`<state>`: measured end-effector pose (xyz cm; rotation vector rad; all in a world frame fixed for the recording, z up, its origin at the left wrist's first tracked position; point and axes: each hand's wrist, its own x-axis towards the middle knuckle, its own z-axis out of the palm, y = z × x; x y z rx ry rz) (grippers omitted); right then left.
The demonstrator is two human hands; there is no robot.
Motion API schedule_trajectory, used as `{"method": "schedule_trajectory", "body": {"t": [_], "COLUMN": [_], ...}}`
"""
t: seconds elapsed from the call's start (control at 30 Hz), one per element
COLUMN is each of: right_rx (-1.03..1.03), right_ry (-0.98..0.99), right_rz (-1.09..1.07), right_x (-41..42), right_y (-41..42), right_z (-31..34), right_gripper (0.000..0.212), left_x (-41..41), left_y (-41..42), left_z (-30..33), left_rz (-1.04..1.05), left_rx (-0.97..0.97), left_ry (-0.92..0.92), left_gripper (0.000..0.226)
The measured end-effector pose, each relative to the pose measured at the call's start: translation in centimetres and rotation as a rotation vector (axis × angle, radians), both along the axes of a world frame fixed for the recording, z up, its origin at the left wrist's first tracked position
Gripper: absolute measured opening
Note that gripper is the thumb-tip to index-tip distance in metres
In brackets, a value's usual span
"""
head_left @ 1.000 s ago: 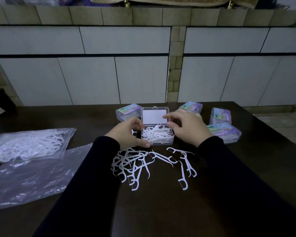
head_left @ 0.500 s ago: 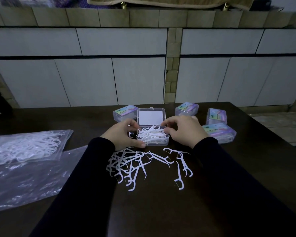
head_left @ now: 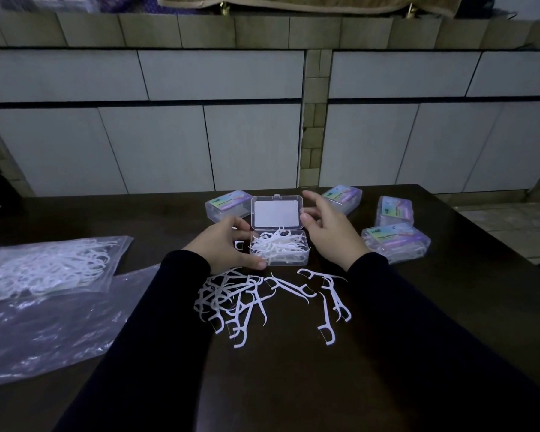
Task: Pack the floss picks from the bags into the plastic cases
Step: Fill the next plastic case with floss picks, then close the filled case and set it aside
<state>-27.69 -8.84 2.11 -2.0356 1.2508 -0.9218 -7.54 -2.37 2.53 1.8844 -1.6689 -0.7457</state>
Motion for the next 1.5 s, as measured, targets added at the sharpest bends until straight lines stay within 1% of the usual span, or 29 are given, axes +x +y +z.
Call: {"method": "schedule_trajectory", "body": {"t": [0.1, 0.17, 0.23, 0.27, 0.43, 0.6, 0.77, 0.93, 1.13, 1.23, 1.3, 1.37, 1.5], "right_rx": [-0.050, -0.123, -0.177, -0.181, -0.142, -0.166, -0.233, -0.290, -0.331, -0.487, -0.595, -0.611, -0.593], "right_ry": [-0.082, -0.013, 0.084, 0.106, 0.183, 0.201, 0.207, 0.264, 0.345, 0.460, 0.480, 0.479, 0.458], "right_rz": [0.019, 0.075, 0.135, 0.156, 0.217, 0.208, 0.225, 0.217, 0.204, 0.199, 0.216, 0.210, 0.189], "right_x": [-0.3, -0.7, -1.0, -1.1, -1.6, -1.0, -0.1, 0.2, 0.5, 0.6, 0.6, 0.6, 0.6], "right_y": [0.1, 0.1, 0.0, 0.0, 0.2, 0.3, 0.4, 0.5, 0.7, 0.8, 0.8, 0.7, 0.3], "right_z": [0.0, -0.1, -0.4, -0.5, -0.4, -0.4, -0.8, -0.6, -0.3, -0.9, -1.4, -1.6, -1.7], "right_gripper": [0.049, 0.038, 0.028, 0.026, 0.030, 0.030, 0.019, 0.014, 0.014, 0.026, 0.032, 0.031, 0.026], "left_x": [0.0, 0.0, -0.2, -0.2, -0.4, -0.5, -0.9, -1.0, -1.2, -1.0, -1.0, -1.0, -0.8], "left_y": [-0.1, -0.1, 0.0, 0.0, -0.1, -0.1, 0.0, -0.1, -0.3, -0.3, -0.3, -0.1, -0.2], "left_z": [-0.2, -0.2, -0.2, -0.1, -0.2, -0.1, -0.1, 0.0, -0.2, -0.4, -0.4, -0.4, -0.3], "left_rz": [0.006, 0.017, 0.030, 0.035, 0.025, 0.017, -0.001, -0.007, -0.005, -0.007, -0.018, -0.041, -0.085], "left_rx": [0.002, -0.012, -0.031, -0.035, -0.047, -0.043, -0.044, -0.048, -0.054, -0.062, -0.085, -0.109, -0.106], "left_ry": [-0.005, -0.009, -0.031, -0.048, -0.101, -0.131, -0.153, -0.193, -0.226, -0.217, -0.195, -0.180, -0.246], "left_gripper": [0.082, 0.085, 0.083, 0.082, 0.073, 0.074, 0.073, 0.073, 0.071, 0.072, 0.077, 0.078, 0.070]}}
